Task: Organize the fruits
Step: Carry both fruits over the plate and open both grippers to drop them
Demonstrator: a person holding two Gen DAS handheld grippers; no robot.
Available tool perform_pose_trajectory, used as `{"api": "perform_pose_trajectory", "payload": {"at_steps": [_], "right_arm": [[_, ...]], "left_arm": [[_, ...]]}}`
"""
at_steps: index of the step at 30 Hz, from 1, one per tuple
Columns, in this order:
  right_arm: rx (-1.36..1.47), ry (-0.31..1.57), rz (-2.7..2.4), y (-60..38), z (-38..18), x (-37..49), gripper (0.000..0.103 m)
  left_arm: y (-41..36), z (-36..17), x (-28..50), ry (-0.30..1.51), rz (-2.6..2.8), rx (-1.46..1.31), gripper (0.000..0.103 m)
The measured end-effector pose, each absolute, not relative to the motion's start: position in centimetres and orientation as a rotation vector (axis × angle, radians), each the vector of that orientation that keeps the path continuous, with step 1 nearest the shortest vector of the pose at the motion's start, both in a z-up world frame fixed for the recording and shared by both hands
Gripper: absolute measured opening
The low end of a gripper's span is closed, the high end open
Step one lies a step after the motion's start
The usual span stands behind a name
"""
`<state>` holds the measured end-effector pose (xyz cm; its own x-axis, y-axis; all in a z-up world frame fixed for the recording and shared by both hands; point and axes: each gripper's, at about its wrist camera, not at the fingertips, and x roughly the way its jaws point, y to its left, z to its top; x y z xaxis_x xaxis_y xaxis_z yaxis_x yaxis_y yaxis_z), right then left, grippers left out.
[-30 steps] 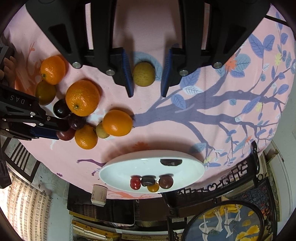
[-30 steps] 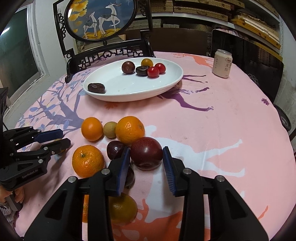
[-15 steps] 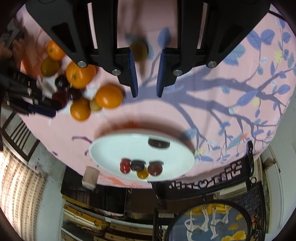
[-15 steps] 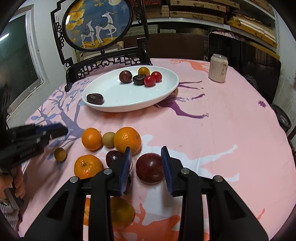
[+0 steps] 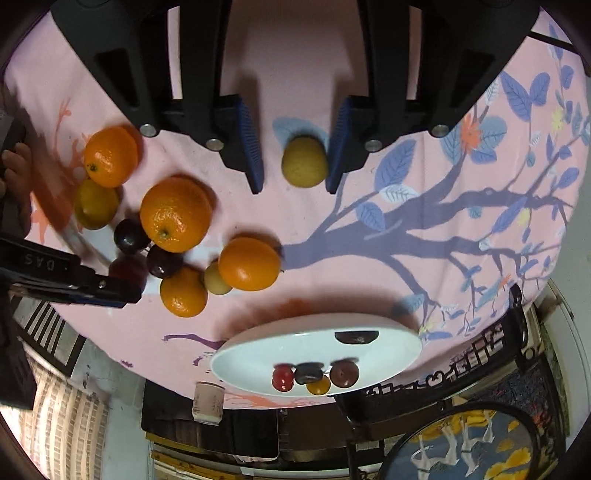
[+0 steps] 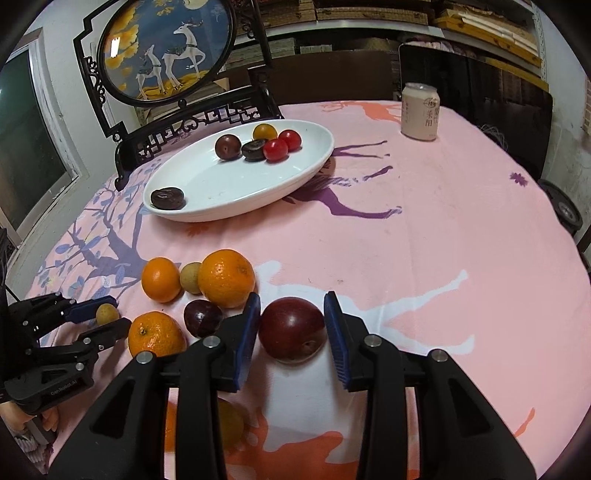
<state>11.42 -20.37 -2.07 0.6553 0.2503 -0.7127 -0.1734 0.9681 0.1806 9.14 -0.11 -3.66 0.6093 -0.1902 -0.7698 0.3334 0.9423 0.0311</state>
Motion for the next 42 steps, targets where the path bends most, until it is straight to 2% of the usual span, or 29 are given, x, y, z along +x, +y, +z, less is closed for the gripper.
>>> {"api": "perform_pose_trajectory", "payload": {"at_steps": [4, 15, 22, 31, 33, 35, 37, 42], "right_arm": [[0.114, 0.851, 0.263, -20.2, -2.6, 11.7, 0.042], [0.091, 0.791, 0.286, -19.3, -1.1, 11.1, 0.037], [0.123, 0.744, 0.280, -18.5, 2.1, 16.2, 0.038], [0.074, 0.771, 0.284, -15.6, 1.1, 22.3, 0.038], [0.072, 0.780, 0.293, -15.6, 0.6, 22.8, 0.039], [0.061, 0.805, 0.302, -15.5, 0.1, 23.2, 0.043], [0.039, 0.798, 0.292, -15.4, -0.1, 23.2, 0.044], [0.020, 0.780, 0.284, -15.3, 0.1, 22.5, 0.044]], "left_arm": [[0.4, -3.4, 8.7, 0.852, -0.300, 0.160, 0.024], [1.3, 0.2, 12.1, 0.765, -0.231, 0.117, 0.024], [0.5, 3.8, 18.4, 0.697, -0.173, 0.102, 0.024], [0.7, 1.9, 25.3, 0.723, -0.132, 0.029, 0.024], [1.0, 1.1, 25.9, 0.734, -0.131, 0.014, 0.027], [1.4, 0.3, 26.5, 0.756, -0.139, 0.000, 0.044], [1.8, -0.2, 26.7, 0.757, -0.127, -0.017, 0.054], [1.9, -0.2, 26.3, 0.746, -0.114, -0.014, 0.064]]}}
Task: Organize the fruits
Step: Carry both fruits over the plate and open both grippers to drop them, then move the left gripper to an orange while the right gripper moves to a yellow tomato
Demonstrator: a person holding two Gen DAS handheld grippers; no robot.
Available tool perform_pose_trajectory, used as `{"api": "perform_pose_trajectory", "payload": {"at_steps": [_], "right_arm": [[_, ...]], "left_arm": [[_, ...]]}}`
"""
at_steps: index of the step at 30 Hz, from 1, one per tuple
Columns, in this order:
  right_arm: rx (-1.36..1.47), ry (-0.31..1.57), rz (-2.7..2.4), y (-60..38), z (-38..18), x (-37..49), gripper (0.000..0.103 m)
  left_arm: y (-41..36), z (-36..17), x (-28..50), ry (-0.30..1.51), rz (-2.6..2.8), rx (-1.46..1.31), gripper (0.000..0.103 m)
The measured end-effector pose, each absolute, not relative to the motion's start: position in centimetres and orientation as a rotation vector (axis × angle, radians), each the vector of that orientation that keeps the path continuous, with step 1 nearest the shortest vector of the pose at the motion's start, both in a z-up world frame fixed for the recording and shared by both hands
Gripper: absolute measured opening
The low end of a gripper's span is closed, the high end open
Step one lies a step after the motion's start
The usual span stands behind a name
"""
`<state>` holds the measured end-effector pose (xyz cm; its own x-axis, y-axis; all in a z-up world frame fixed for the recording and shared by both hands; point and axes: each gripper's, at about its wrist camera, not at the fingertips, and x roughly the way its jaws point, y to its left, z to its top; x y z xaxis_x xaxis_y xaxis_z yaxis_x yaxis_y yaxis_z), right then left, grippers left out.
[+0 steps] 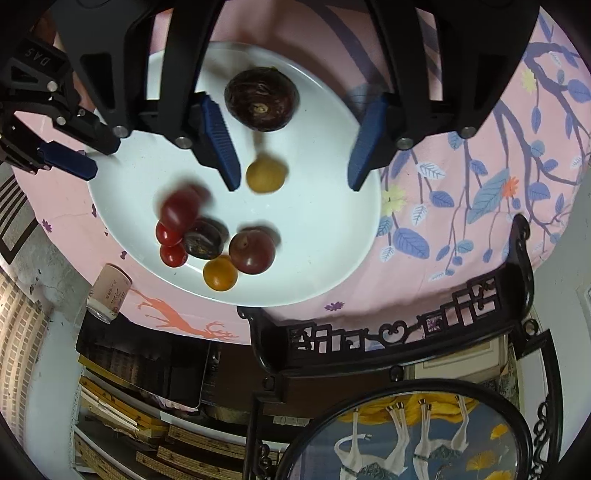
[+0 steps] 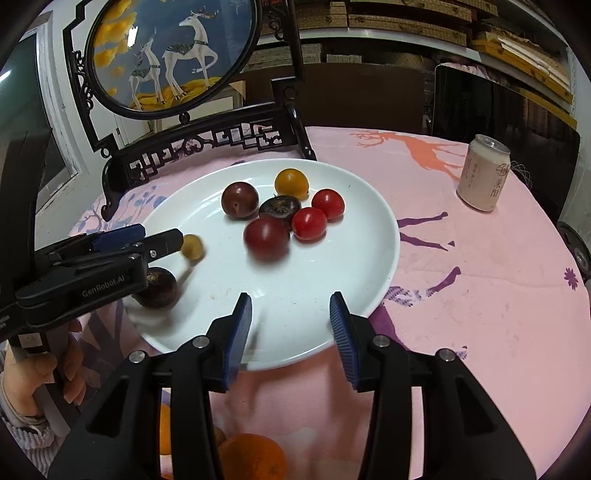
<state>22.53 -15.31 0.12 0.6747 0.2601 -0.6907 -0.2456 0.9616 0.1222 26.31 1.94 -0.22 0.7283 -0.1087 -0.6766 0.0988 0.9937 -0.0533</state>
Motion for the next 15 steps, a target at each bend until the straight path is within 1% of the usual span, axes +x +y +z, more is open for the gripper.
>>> {"api": "perform_pose_trajectory", "payload": {"at_steps": [10, 13, 15], "right_arm": [[-0.043, 0.714, 0.280, -14.6, 1.5, 20.3, 0.044], [-0.064, 0.692, 0.282, -14.1, 1.9, 19.2, 0.046], [-0.074, 0.680, 0.281, -13.9, 2.0, 18.4, 0.048]], "left_arm": [[0.8, 0.5, 23.9, 0.714, -0.112, 0.052, 0.073], [0.6, 1.0, 23.0, 0.699, -0.117, 0.056, 0.077], [0.4, 1.2, 22.4, 0.696, -0.124, 0.057, 0.078]]}}
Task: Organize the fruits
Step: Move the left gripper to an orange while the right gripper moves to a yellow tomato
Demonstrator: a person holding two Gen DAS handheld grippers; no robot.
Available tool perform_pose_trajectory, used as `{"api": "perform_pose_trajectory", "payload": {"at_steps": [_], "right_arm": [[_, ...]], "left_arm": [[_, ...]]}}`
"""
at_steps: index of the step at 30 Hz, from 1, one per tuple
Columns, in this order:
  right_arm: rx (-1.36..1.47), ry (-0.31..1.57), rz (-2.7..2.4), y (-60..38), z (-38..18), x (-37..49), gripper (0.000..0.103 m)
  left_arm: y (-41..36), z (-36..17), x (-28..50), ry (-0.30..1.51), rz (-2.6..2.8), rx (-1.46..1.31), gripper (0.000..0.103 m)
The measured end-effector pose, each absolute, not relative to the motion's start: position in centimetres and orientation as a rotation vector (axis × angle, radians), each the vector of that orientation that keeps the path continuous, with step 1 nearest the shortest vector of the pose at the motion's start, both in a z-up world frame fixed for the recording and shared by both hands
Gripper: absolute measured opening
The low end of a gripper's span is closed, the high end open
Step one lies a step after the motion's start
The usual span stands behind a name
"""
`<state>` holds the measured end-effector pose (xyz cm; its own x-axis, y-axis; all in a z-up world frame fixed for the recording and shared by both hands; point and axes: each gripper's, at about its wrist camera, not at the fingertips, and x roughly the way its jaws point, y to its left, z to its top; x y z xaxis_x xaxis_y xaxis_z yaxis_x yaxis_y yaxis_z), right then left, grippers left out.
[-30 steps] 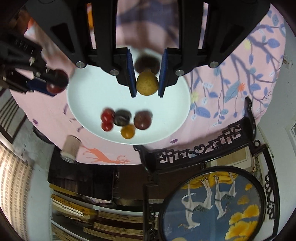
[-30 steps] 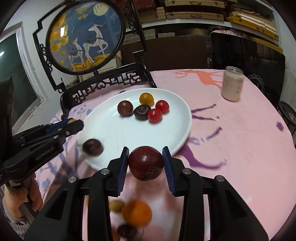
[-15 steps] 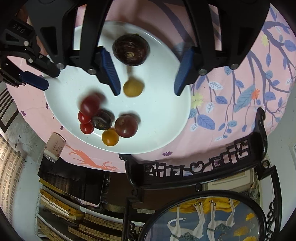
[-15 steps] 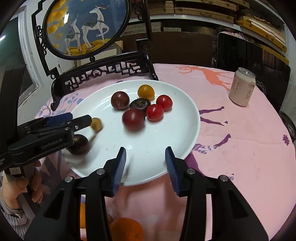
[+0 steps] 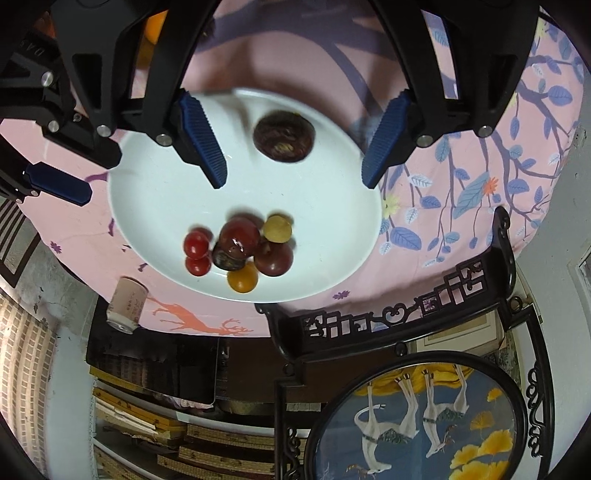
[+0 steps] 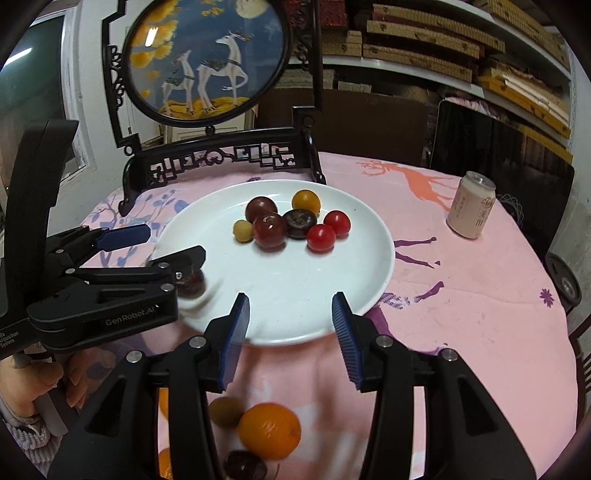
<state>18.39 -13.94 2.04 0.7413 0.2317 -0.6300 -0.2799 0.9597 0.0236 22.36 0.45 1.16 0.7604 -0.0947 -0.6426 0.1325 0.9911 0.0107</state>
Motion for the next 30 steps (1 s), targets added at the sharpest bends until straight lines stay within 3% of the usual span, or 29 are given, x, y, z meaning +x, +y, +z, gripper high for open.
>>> {"api": "perform_pose_trajectory", "payload": {"at_steps": [22, 30], "right_arm": [[-0.032, 0.667, 0.285, -16.8, 0.4, 6.7, 0.057], [-0.007, 0.687, 0.281, -17.4, -0.3, 5.7, 0.058]], "left_arm": [[-1.8, -1.1, 10.4, 0.715, -0.166, 0.154, 0.084], [-1.6, -1.6, 10.2, 0.730, -0.167, 0.141, 0.085]]}}
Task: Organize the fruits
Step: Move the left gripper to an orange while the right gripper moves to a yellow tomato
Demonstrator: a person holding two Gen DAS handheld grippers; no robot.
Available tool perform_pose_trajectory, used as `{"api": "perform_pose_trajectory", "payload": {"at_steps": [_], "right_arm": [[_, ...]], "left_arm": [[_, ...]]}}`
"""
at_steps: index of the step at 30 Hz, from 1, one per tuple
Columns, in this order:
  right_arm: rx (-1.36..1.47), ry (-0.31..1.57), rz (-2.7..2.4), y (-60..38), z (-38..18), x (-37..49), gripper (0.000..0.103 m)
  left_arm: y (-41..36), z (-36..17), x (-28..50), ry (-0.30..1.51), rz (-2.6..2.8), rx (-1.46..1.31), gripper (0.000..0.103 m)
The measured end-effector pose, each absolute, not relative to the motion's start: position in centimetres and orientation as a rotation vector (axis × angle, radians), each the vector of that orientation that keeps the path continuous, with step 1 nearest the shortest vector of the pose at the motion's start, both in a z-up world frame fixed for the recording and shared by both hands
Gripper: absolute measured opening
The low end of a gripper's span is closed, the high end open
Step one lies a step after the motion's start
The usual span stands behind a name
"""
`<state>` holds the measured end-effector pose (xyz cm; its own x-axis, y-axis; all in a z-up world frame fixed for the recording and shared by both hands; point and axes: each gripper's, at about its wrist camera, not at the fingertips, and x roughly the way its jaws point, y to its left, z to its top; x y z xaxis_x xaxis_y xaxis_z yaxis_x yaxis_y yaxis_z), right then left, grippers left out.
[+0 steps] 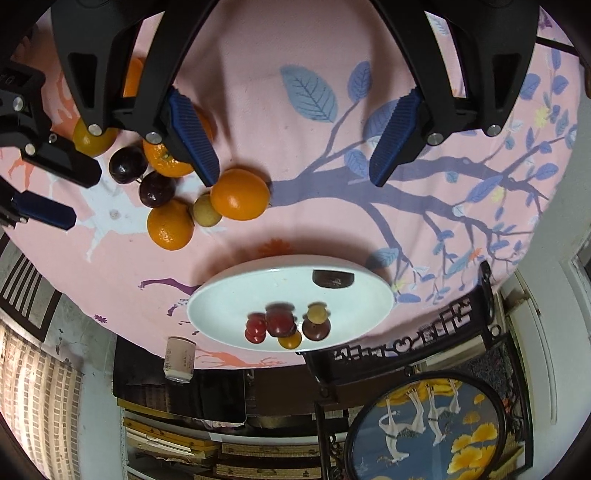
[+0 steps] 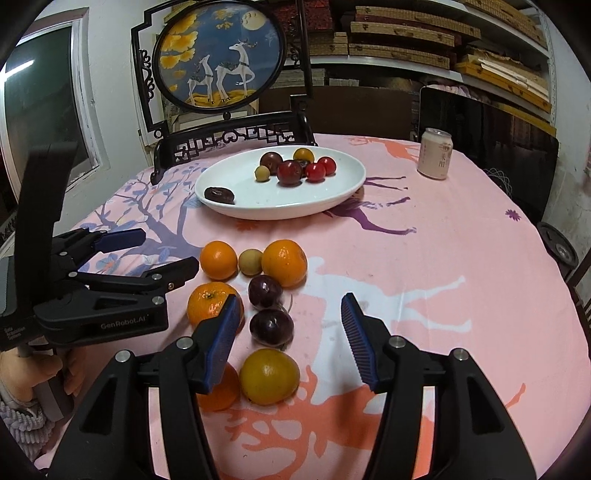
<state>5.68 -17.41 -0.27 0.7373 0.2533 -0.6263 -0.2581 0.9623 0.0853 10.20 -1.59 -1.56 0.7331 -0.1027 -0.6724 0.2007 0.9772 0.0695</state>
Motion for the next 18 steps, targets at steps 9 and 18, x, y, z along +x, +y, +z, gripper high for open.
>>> {"api": "perform_pose_trajectory", "payload": {"at_steps": [9, 18], "right_arm": [[-0.008, 0.699, 0.276, -17.4, -0.6, 6.0, 0.060], [0.011, 0.710, 0.263, -17.8, -0.6, 6.3, 0.060]], "left_arm": [[-2.6, -2.4, 12.3, 0.768, -0.187, 0.152, 0.088], [0.6, -2.1, 12.3, 0.757, -0.061, 0.140, 0.092]]}}
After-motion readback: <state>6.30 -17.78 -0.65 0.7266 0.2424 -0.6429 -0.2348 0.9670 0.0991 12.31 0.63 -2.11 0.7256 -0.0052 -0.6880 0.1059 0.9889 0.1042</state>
